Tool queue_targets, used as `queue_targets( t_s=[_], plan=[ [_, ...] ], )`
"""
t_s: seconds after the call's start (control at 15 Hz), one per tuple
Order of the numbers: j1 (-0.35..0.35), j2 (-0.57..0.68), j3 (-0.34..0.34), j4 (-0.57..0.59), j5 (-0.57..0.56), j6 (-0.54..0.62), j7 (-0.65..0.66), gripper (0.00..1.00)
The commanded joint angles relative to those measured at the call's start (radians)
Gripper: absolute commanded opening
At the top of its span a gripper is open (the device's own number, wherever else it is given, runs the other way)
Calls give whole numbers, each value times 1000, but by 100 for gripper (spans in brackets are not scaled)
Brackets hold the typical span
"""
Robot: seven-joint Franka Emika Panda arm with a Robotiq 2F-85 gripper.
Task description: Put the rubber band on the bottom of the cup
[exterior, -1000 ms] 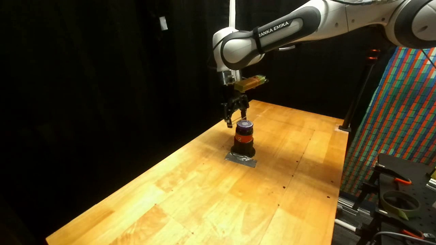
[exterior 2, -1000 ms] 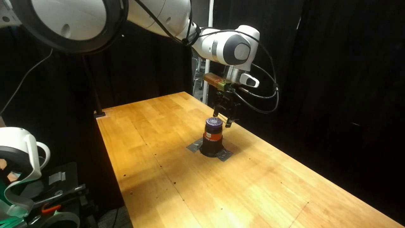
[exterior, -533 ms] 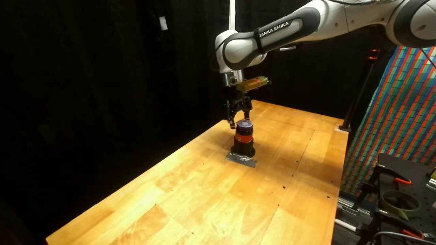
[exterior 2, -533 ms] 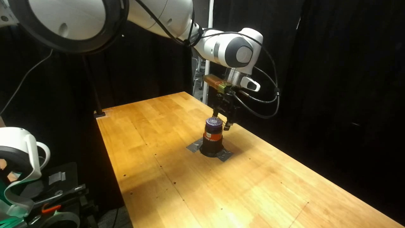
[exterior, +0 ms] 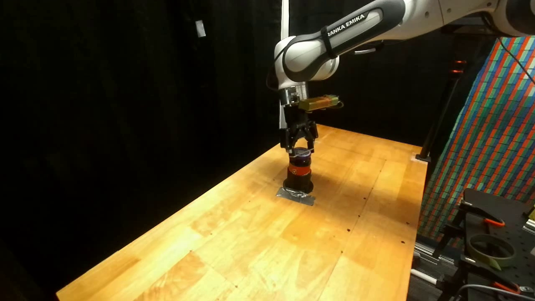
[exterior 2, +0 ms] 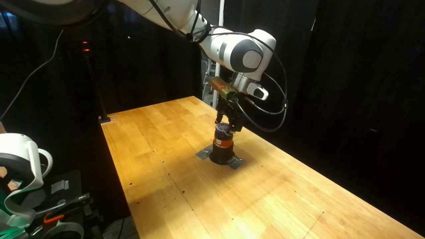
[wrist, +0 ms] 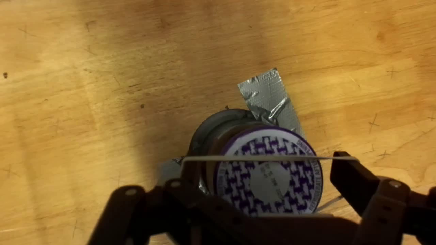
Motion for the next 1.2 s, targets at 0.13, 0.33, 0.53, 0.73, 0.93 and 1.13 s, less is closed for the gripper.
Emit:
queue_targets(
  t_s=[0.13,0.33,0.53,0.73,0.93,1.13],
  plan=[
    [-4,-155,11,-270,45,153,10,100],
    [-1,-177,17,-359,55,229,10,100],
    [8,-209,12,-445,44,318,26,74],
    [17,-255,8,-531,36,421,39,51],
    [27,-318,5,-628,27,527,54,28],
    [30,-375,7,-722,20,641,48,6]
  ],
)
